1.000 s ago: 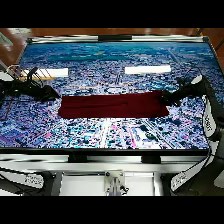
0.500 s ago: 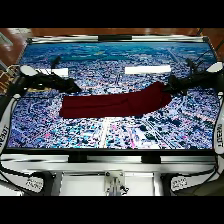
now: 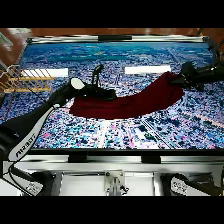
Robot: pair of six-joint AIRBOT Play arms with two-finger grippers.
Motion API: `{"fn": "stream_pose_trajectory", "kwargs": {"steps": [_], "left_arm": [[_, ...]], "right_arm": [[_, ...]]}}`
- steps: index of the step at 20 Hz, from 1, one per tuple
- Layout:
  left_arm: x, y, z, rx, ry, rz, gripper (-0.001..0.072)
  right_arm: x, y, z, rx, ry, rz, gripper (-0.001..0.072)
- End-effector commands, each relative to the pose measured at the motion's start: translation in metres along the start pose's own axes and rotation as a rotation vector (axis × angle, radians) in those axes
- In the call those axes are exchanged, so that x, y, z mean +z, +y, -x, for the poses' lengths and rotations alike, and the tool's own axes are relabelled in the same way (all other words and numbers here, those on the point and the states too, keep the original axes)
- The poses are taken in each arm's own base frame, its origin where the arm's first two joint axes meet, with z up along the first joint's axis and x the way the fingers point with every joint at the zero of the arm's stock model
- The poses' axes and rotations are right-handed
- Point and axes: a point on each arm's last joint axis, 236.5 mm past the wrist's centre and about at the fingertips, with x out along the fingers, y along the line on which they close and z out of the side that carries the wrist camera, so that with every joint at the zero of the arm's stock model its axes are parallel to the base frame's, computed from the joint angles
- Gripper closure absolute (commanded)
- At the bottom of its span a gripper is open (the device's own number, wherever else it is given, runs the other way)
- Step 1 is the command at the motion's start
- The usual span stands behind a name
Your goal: Fold the shirts.
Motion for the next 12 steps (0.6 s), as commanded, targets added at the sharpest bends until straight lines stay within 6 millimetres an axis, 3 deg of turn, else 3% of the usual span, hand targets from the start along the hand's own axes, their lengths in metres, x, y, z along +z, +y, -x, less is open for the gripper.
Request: {"fn": "stream_pose_trajectory", "kwargs": {"steps": [1,7,9,12], "left_arm": [[-0.019,-0.024,-0.033,-0.044,0.015,0.041,0.0670],[-0.073,-0.067,-0.093,-0.145,0.084,0.172,0.0670],[-0.088,-0.077,-0.105,-0.171,0.110,0.215,0.0670],[-0.069,-0.065,-0.096,-0.161,0.071,0.205,0.0673]], "right_arm": [[-0.012,0.026,0.029,0.007,-0.050,0.005,0.0659],[-0.022,0.046,0.053,0.013,-0.107,-0.017,0.0658],[-0.025,0.048,0.055,0.013,-0.106,-0.022,0.0658],[-0.030,0.047,0.054,0.011,-0.085,-0.044,0.0659]]}}
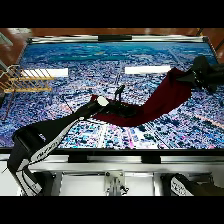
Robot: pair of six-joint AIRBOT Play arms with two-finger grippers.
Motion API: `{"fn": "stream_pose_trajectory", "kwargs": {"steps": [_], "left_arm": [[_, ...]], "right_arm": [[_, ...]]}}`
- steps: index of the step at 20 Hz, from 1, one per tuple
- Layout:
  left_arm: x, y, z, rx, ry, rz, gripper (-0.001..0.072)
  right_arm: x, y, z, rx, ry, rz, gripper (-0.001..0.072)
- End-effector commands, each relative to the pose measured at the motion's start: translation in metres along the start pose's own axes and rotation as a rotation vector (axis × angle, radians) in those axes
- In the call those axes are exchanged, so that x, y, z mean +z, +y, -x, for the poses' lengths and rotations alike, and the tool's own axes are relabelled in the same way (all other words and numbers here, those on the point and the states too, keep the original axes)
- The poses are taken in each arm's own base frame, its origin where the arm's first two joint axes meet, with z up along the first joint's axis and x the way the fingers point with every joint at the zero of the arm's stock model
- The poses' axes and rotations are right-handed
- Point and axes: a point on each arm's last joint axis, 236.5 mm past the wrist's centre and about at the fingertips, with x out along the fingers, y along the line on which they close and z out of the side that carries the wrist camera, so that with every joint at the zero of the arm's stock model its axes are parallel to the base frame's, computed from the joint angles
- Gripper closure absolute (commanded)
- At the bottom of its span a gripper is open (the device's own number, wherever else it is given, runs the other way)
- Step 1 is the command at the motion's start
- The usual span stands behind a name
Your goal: Fold the shirts.
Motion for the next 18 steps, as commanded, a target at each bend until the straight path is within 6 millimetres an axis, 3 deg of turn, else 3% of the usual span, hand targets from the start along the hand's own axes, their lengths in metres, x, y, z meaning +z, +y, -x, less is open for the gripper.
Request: {"fn": "stream_pose_trajectory", "kwargs": {"steps": [1,3,5,7,11,13,15,18], "left_arm": [[0.019,0.003,0.011,-0.007,-0.044,0.008,0.0674],[0.052,0.010,0.046,0.033,-0.106,-0.056,0.0675],[0.084,0.017,0.095,0.100,-0.164,-0.150,0.0675],[0.117,0.025,0.156,0.174,-0.239,-0.208,0.0675],[0.171,0.024,0.301,0.260,-0.461,-0.247,0.0673],[0.181,0.015,0.375,0.288,-0.576,-0.252,0.0673],[0.176,0.000,0.436,0.318,-0.663,-0.273,0.0673],[0.158,-0.024,0.504,0.369,-0.759,-0.329,0.0672]], "right_arm": [[-0.005,0.002,0.003,-0.001,0.010,-0.023,0.0659],[-0.007,0.004,-0.003,-0.018,0.017,-0.003,0.0659],[-0.010,0.011,-0.016,-0.033,0.033,0.033,0.0659],[-0.011,0.022,-0.038,-0.026,0.051,0.067,0.0659],[-0.012,0.059,-0.101,0.042,0.078,0.132,0.0659],[-0.020,0.078,-0.141,0.069,0.107,0.160,0.0659],[-0.037,0.087,-0.188,0.077,0.164,0.173,0.0658],[-0.070,0.088,-0.267,0.081,0.260,0.148,0.0659]]}}
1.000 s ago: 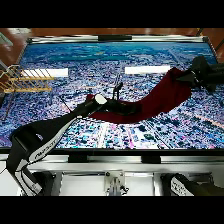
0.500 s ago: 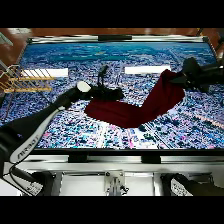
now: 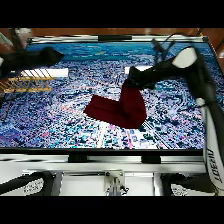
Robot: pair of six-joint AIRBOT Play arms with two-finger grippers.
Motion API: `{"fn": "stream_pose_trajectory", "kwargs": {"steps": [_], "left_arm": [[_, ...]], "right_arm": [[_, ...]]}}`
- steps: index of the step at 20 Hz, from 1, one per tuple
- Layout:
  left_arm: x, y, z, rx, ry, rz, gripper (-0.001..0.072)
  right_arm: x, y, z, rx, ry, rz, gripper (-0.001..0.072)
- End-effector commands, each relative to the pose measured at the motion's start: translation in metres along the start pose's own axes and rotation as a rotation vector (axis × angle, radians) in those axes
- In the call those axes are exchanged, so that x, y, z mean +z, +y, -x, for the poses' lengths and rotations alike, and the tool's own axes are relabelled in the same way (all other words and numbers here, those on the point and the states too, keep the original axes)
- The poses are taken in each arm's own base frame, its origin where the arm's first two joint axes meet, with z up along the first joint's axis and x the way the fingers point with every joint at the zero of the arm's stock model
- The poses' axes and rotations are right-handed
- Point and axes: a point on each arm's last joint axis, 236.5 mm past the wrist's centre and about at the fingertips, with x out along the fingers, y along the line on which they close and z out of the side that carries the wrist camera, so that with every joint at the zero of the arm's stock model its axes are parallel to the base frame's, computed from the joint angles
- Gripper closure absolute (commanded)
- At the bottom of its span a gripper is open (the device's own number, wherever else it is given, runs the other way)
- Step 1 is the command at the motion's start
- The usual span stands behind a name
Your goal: Fold the shirts.
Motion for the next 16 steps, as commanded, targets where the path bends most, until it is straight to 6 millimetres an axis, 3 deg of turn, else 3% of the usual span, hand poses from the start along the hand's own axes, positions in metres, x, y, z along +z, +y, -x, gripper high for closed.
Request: {"fn": "stream_pose_trajectory", "kwargs": {"steps": [1,4,6,7,8,9,12,14,15,16], "left_arm": [[0.037,0.003,0.082,0.073,-0.112,-0.079,0.0672],[0.042,-0.004,0.117,0.095,-0.139,-0.106,0.0672],[0.039,-0.009,0.126,0.096,-0.133,-0.125,0.0671],[0.038,-0.011,0.127,0.094,-0.127,-0.129,0.0671],[0.036,-0.012,0.126,0.091,-0.120,-0.129,0.0672],[0.034,-0.011,0.125,0.090,-0.114,-0.127,0.0672],[0.031,-0.008,0.123,0.092,-0.106,-0.119,0.0671],[0.029,-0.006,0.122,0.093,-0.100,-0.115,0.0671],[0.029,-0.006,0.122,0.095,-0.100,-0.117,0.0671],[0.029,-0.006,0.122,0.096,-0.099,-0.118,0.0671]], "right_arm": [[-0.015,0.009,-0.095,0.035,0.070,-0.024,0.0658],[-0.024,0.005,-0.155,0.072,0.093,-0.105,0.0658],[-0.026,0.004,-0.178,0.110,0.101,-0.179,0.0656],[-0.023,0.006,-0.185,0.136,0.094,-0.220,0.0590],[-0.021,0.010,-0.188,0.165,0.089,-0.259,0.0384],[-0.018,0.013,-0.187,0.187,0.083,-0.267,0.0200],[-0.015,-0.004,-0.163,0.158,0.118,-0.228,0.0200],[-0.025,-0.042,-0.131,0.044,0.201,-0.183,0.0200],[-0.035,-0.072,-0.108,-0.061,0.256,-0.167,0.0194],[-0.044,-0.104,-0.083,-0.179,0.308,-0.158,0.0104]]}}
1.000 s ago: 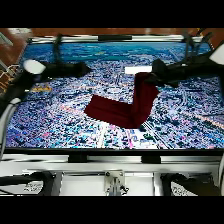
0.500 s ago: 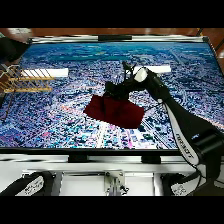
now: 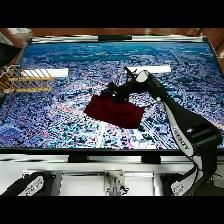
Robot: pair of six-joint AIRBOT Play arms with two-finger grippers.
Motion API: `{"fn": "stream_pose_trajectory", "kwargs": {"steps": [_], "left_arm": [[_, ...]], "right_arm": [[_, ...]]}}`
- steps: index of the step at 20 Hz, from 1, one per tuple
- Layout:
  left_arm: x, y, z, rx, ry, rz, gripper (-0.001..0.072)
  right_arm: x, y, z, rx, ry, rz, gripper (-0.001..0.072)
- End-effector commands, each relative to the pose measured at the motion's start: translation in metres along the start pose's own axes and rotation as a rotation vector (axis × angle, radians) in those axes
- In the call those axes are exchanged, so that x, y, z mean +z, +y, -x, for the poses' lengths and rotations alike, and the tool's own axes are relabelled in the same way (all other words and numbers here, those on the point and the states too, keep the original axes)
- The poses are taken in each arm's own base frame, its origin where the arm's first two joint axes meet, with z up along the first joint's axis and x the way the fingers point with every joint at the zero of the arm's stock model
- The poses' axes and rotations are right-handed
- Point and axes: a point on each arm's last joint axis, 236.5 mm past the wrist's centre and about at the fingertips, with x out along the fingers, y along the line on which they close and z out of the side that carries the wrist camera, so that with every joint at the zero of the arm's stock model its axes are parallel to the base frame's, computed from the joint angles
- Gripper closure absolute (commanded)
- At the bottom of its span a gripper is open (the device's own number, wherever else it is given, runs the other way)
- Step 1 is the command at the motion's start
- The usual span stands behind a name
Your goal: Fold the shirts.
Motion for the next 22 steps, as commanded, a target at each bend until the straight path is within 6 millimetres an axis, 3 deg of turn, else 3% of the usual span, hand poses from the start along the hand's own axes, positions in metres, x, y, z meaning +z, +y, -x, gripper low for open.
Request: {"fn": "stream_pose_trajectory", "kwargs": {"steps": [1,3,5,8,11,13,16,18,20,21,22], "left_arm": [[-0.002,0.001,0.000,0.002,0.007,-0.008,0.0671],[-0.002,0.001,0.000,0.002,0.007,-0.007,0.0671],[-0.002,0.001,0.000,0.002,0.007,-0.007,0.0671],[-0.002,0.001,0.000,0.002,0.007,-0.007,0.0671],[-0.002,0.001,0.000,0.002,0.007,-0.007,0.0671],[-0.002,0.001,0.000,0.001,0.007,-0.007,0.0671],[-0.002,0.001,0.000,0.001,0.006,-0.006,0.0671],[-0.002,0.000,0.000,0.001,0.006,0.005,0.0671],[-0.002,0.000,0.000,0.000,0.006,0.004,0.0671],[-0.002,0.000,0.000,0.000,0.006,0.004,0.0670],[-0.002,0.000,0.000,0.000,0.006,0.004,0.0671]], "right_arm": [[-0.031,-0.102,0.079,-0.377,0.168,-0.009,0.0088],[-0.046,-0.158,0.131,-0.596,0.226,-0.044,0.0088],[-0.059,-0.183,0.143,-0.630,0.224,-0.100,0.0088],[-0.076,-0.180,0.102,-0.431,0.213,-0.160,0.0088],[-0.079,-0.187,0.071,-0.335,0.161,-0.207,0.0089],[-0.074,-0.196,0.066,-0.345,0.117,-0.209,0.0090],[-0.053,-0.191,0.055,-0.290,0.020,-0.226,0.0117],[-0.038,-0.182,0.050,-0.239,-0.037,-0.215,0.0320],[-0.024,-0.171,0.049,-0.183,-0.089,-0.191,0.0594],[-0.018,-0.162,0.050,-0.140,-0.110,-0.179,0.0659],[-0.010,-0.151,0.054,-0.093,-0.132,-0.153,0.0659]]}}
